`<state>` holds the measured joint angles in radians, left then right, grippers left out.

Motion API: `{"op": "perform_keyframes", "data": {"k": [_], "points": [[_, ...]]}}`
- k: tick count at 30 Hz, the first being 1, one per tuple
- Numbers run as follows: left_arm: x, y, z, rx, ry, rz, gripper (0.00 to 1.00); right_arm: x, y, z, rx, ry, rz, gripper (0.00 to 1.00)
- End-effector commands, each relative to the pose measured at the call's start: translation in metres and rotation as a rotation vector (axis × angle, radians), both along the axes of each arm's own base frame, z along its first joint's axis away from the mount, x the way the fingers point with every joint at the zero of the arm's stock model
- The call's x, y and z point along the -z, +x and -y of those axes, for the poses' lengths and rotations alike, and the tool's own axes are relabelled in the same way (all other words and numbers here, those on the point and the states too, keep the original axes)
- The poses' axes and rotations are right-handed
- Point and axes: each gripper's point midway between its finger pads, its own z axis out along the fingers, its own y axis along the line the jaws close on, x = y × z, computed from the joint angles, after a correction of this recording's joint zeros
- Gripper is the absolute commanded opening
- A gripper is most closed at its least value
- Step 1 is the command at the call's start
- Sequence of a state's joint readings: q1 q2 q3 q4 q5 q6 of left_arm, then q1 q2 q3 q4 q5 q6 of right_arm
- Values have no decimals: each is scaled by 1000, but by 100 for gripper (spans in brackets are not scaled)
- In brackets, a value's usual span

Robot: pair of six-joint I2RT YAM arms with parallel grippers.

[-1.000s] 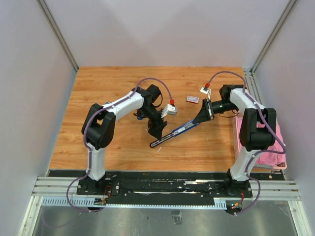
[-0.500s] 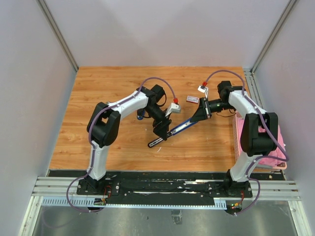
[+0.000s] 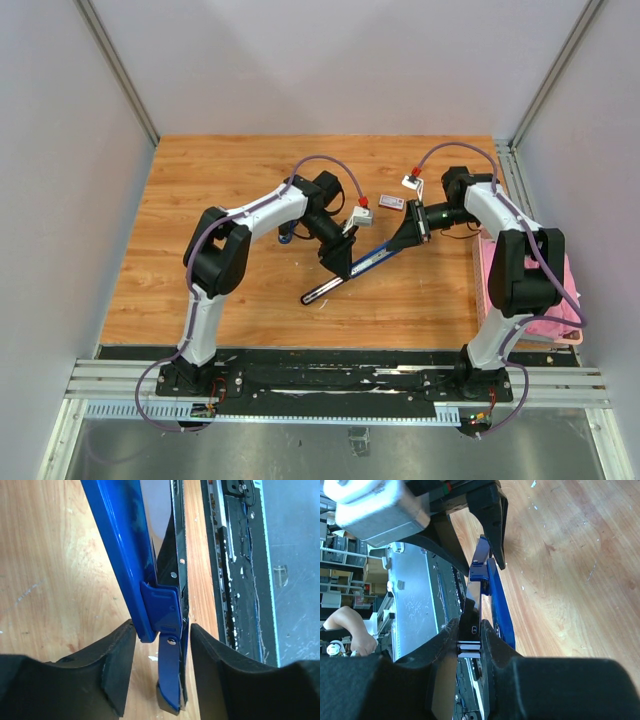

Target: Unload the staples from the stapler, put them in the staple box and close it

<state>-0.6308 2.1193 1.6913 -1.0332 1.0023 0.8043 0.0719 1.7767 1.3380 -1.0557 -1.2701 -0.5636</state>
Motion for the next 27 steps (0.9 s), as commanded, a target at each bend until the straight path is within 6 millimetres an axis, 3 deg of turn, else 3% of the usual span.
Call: {"op": "perform_keyframes", "data": {"k": [1,9,11,13,16,27], "points": [[-7,-2,9,10,-43,-30,47,-26,-5,-10,-16,104,-15,1],[-6,-4,11,5,-47,-63,32,-26,-6,-10,-19,104,-10,0],[-9,-6,12,4,-60,-79,36,-26,-6,-10,-20,103,-6,0],[-13,-7,14,4,-73,-86,51,-27,-6,-10,-21,102,-3,1],[-14,-7,14,3,-77,-92,60,-27,-6,-10,-21,100,-2,1],[-4,-12,15,-1,-68,-149,59,-29,-6,-10,-21,104,3,1]]}}
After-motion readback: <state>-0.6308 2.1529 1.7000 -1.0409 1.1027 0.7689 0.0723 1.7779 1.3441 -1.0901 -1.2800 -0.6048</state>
